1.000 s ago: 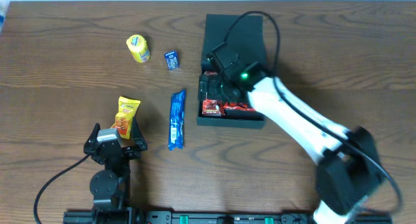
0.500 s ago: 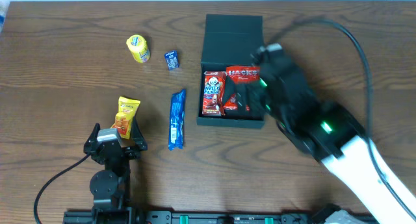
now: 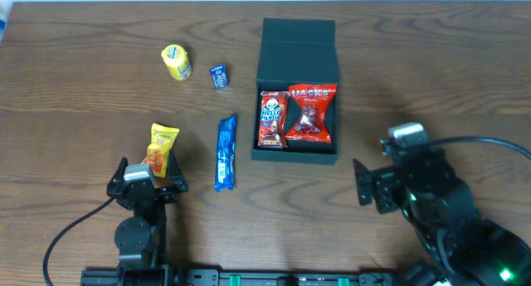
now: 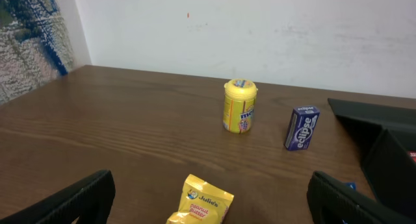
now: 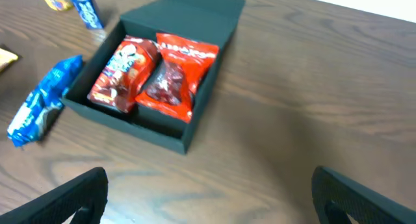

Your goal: Pack container

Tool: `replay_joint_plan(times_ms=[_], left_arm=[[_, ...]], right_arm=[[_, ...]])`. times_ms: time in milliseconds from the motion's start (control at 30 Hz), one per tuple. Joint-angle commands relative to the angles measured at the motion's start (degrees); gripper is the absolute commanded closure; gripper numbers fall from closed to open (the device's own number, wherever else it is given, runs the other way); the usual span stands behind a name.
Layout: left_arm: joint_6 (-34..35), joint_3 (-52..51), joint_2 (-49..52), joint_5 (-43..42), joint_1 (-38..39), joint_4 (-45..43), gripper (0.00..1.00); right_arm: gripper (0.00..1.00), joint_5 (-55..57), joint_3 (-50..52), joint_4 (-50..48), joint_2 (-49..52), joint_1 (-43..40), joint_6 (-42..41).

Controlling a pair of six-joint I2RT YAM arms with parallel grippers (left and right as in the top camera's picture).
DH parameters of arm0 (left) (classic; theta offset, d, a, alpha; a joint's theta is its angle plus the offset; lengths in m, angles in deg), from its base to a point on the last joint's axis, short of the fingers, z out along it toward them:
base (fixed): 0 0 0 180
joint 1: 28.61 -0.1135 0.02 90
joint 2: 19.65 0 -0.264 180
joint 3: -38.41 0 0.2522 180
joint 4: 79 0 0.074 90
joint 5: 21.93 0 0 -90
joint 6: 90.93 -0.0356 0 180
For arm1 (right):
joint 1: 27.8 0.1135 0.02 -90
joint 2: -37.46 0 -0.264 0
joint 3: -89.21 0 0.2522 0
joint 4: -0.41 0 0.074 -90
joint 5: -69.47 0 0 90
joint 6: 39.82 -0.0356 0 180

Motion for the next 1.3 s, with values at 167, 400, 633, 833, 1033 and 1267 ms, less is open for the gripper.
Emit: replay_joint_plan(times_ms=[167, 400, 633, 833, 1033, 1267], left_arm=[[0.0, -0.9, -0.1, 1.2, -0.3, 2.6, 0.04], [0.0, -0.9, -0.1, 1.2, -0.3, 2.6, 0.05], [0.0, -0.9, -0.1, 1.2, -0.3, 2.6, 0.05], [0.0, -0.9, -0.1, 1.2, -0.3, 2.6, 0.04], [0.0, -0.9, -0.1, 1.2, -0.3, 2.6, 0.04], [0.0, -0.9, -0.1, 1.2, -0.3, 2.6, 0.05]], right_arm=[[0.01, 1.6, 0.1, 3.0, 0.2, -0.2, 1.0], [0.01, 2.7, 0.1, 9.9, 0.0, -0.6, 0.9], [0.01, -4.6, 0.2, 12.2, -2.5, -12.3, 0.8], [0.01, -11.3, 0.3, 15.9, -5.6, -26.0, 5.3], [0.01, -11.2, 0.3, 17.2, -6.0, -29.2, 5.9], [0.01, -11.2, 0.3, 17.2, -5.9, -29.2, 5.9]])
